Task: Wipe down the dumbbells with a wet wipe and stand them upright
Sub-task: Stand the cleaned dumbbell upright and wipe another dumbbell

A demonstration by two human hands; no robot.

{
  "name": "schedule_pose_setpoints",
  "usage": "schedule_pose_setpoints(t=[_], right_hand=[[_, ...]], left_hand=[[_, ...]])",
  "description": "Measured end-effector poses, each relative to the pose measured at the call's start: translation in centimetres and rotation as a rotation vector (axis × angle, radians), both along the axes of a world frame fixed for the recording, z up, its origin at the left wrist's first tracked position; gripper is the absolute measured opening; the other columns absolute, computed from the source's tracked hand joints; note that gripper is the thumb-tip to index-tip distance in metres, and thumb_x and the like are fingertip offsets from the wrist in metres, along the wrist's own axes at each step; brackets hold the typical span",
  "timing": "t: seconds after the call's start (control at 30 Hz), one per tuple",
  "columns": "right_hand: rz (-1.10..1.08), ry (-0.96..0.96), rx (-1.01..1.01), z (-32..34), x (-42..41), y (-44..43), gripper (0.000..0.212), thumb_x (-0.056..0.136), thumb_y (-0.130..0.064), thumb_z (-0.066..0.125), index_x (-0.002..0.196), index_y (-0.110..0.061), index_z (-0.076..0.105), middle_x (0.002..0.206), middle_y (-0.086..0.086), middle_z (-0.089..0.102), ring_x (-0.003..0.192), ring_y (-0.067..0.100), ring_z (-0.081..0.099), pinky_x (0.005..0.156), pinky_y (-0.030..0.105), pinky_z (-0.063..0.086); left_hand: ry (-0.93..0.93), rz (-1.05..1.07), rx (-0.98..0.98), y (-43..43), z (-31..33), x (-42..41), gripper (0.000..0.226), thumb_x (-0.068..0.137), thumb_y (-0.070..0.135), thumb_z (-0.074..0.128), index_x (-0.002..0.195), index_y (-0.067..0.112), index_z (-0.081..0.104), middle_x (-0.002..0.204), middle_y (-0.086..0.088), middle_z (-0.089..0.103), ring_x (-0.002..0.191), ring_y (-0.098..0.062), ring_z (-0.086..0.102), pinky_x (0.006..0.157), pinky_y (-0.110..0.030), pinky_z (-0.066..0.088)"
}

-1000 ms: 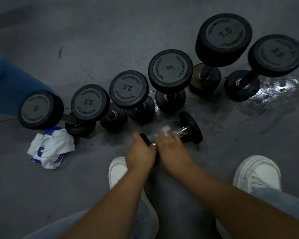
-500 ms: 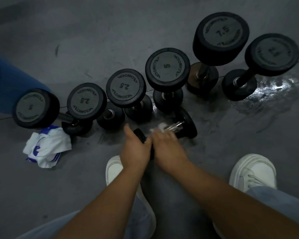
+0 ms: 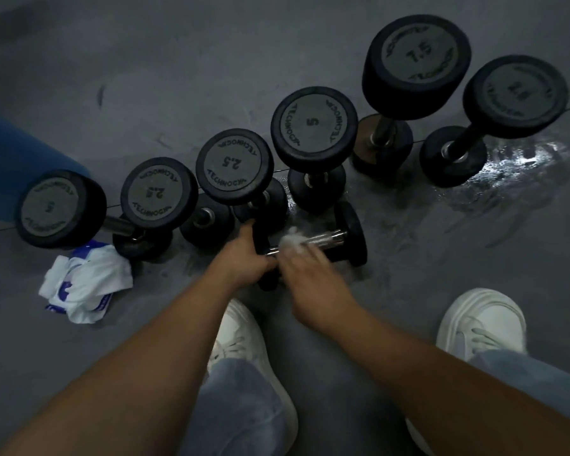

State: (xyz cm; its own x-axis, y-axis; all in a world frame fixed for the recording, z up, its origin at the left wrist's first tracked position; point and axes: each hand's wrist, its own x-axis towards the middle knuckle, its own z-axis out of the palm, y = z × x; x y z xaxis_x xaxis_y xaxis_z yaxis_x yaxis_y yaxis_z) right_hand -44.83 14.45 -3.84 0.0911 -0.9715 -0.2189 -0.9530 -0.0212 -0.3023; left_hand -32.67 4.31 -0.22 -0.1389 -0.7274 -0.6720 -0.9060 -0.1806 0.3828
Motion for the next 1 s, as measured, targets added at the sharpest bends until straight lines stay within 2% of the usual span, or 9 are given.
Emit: schedule_pose_setpoints(t=[0.13,0.2,0.27,0.37,0.5,0.6,0.8,0.9,1.0], right_hand=[[-0.205,0.046,0.039,-0.8,-1.2,-0.8,0.062,0.078,-0.016,0.046,0.138,-0.001,0.046,0.142,0.016,0.048,0.128,0.031,0.048,0.111,0.043,0.032],[-0.126,-0.037,0.056,-0.8,-0.5,-1.0,0.065,0.072,-0.015,0.061,0.134,-0.001,0.049,0.140,0.017,0.049,0.124,0.034,0.050,0.107,0.043,0.036],[-0.019,-0.062,-0.001,-1.0,-0.5,-1.1,0.060,0.073,-0.010,0.059,0.132,-0.004,0.050,0.137,0.016,0.050,0.121,0.033,0.052,0.105,0.041,0.036],[-0.200,-0.051,-0.042,-0.7,-2.2,-2.0,0.045,0.084,-0.004,0.050,0.129,-0.006,0.055,0.137,0.014,0.052,0.120,0.031,0.055,0.102,0.039,0.040],[-0.279,-0.361,-0.088,0.9,-2.6,-3.2,0.019,0.083,-0.007,0.058,0.098,-0.015,0.068,0.103,0.008,0.065,0.095,0.029,0.061,0.080,0.038,0.049],[-0.504,-0.433,-0.080,0.4,-3.7,-2.9,0.024,0.088,-0.010,0.055,0.110,-0.015,0.063,0.110,0.010,0.055,0.089,0.030,0.060,0.077,0.040,0.051],[-0.606,-0.323,-0.031,-1.2,-2.4,-0.4,0.020,0.091,-0.012,0.051,0.107,-0.012,0.062,0.115,0.007,0.047,0.082,0.031,0.062,0.074,0.041,0.053],[-0.647,-0.331,0.015,-1.4,-1.2,0.6,0.033,0.089,-0.007,0.050,0.121,-0.014,0.057,0.140,0.009,0.041,0.099,0.032,0.061,0.082,0.040,0.053],[-0.520,-0.249,0.168,-1.1,-1.4,1.5,0.057,0.087,-0.007,0.049,0.139,-0.027,0.043,0.144,0.008,0.036,0.113,0.031,0.055,0.087,0.037,0.051]], left_hand=[[0.121,0.262,-0.211,4.0,-0.8,-0.6,0.093,0.081,0.022,0.076,0.154,0.022,0.018,0.126,-0.012,0.063,0.114,-0.031,0.061,0.091,-0.030,0.046],[0.194,0.277,-0.192,5.5,-1.6,-1.1,0.097,0.082,0.013,0.073,0.155,0.024,0.010,0.125,-0.013,0.063,0.111,-0.032,0.063,0.093,-0.036,0.050],[0.119,0.233,-0.193,5.3,-1.8,-1.2,0.094,0.083,0.009,0.066,0.154,0.026,0.007,0.123,-0.016,0.064,0.108,-0.035,0.063,0.090,-0.039,0.051],[-0.013,0.151,-0.178,3.4,-1.1,-1.0,0.080,0.080,0.016,0.068,0.147,0.022,0.024,0.121,-0.017,0.064,0.110,-0.037,0.061,0.090,-0.037,0.050],[-0.064,0.119,-0.110,2.7,-0.4,-1.4,0.062,0.077,0.041,0.071,0.126,0.020,0.040,0.115,-0.013,0.065,0.106,-0.036,0.062,0.088,-0.040,0.052],[-0.057,0.120,-0.129,3.6,-0.7,-1.1,0.069,0.077,0.032,0.070,0.135,0.023,0.034,0.116,-0.013,0.065,0.107,-0.036,0.062,0.084,-0.036,0.050],[-0.072,-0.067,-0.102,2.5,-0.6,-0.2,0.083,0.077,0.028,0.070,0.147,0.026,0.025,0.122,-0.013,0.062,0.110,-0.037,0.059,0.088,-0.035,0.049],[-0.089,-0.131,-0.098,2.6,-0.4,-0.3,0.084,0.077,0.029,0.070,0.147,0.027,0.024,0.121,-0.015,0.062,0.109,-0.039,0.060,0.085,-0.033,0.047],[-0.050,-0.119,-0.059,3.8,-0.6,-1.1,0.079,0.078,0.030,0.069,0.143,0.022,0.025,0.118,-0.014,0.063,0.107,-0.036,0.061,0.083,-0.033,0.047]])
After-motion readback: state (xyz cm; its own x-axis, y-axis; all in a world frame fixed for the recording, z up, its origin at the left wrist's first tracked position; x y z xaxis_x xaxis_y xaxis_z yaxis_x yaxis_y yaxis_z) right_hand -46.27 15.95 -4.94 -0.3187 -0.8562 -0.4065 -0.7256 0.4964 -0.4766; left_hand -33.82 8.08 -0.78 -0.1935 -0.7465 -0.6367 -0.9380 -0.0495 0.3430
